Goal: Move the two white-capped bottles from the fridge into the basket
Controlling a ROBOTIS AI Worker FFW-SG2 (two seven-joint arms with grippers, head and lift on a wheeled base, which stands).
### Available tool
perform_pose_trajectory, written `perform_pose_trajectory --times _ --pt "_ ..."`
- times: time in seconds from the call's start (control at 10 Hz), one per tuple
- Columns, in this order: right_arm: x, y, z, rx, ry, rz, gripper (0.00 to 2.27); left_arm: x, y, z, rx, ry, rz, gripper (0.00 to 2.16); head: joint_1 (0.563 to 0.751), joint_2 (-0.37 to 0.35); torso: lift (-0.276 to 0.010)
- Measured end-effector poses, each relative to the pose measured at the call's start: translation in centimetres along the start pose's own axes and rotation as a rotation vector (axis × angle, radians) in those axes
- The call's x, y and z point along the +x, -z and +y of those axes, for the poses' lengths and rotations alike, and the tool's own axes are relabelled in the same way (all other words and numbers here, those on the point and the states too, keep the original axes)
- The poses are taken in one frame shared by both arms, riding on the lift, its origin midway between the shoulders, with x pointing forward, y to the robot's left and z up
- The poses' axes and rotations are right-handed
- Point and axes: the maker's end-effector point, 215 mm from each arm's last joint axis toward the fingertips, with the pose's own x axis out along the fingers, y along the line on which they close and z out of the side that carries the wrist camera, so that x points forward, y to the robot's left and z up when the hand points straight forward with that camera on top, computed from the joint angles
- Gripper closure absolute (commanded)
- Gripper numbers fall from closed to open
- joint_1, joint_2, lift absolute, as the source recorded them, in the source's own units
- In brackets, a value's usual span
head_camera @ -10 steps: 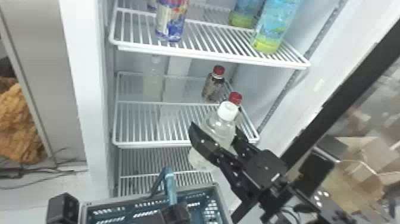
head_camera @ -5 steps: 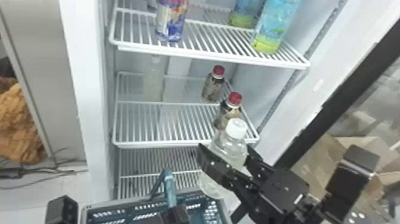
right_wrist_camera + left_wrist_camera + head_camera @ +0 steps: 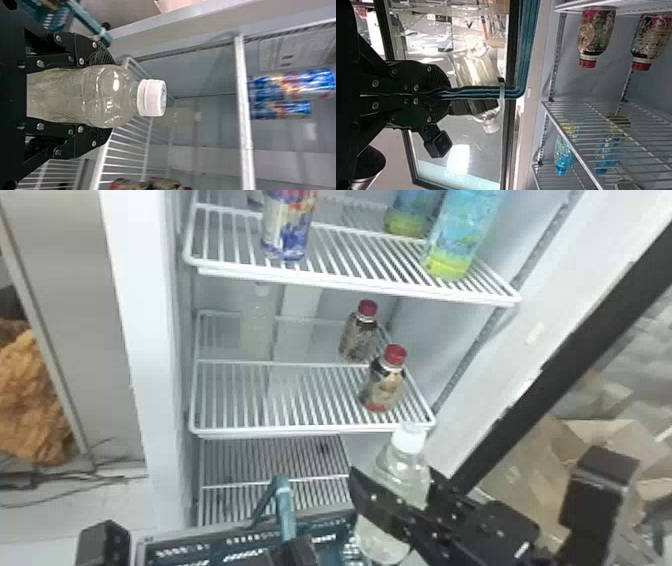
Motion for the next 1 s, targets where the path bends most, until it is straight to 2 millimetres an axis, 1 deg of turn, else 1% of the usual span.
perform_pose_trajectory --times 0.2,0.6,0.7,0.9,1.0 --pt "-0.2 2.5 -0.2 0.044 0.005 0.084 0.86 0.0 0.0 0.0 0.0 0.0 0.0 1.12 0.695 -0.35 -0.26" --pt "0.0 6.2 0.9 0.14 -0.037 0.198 0.86 0.0 0.0 0.0 0.0 0.0 0.0 1.12 0.695 -0.35 -0.26" --pt "0.2 6.9 0.9 0.155 -0.039 0.218 0.84 0.0 0.0 0.0 0.0 0.0 0.0 1.12 0.695 -0.35 -0.26" --pt "1.2 8.7 0.5 0.2 -0.053 0.244 0.81 0.1 0.0 0.0 0.002 0.0 0.002 1.12 0.695 -0.35 -0.26" --pt "1.6 9.2 0.5 0.216 -0.062 0.249 0.74 0.1 0.0 0.0 0.002 0.0 0.003 1.12 0.695 -0.35 -0.26"
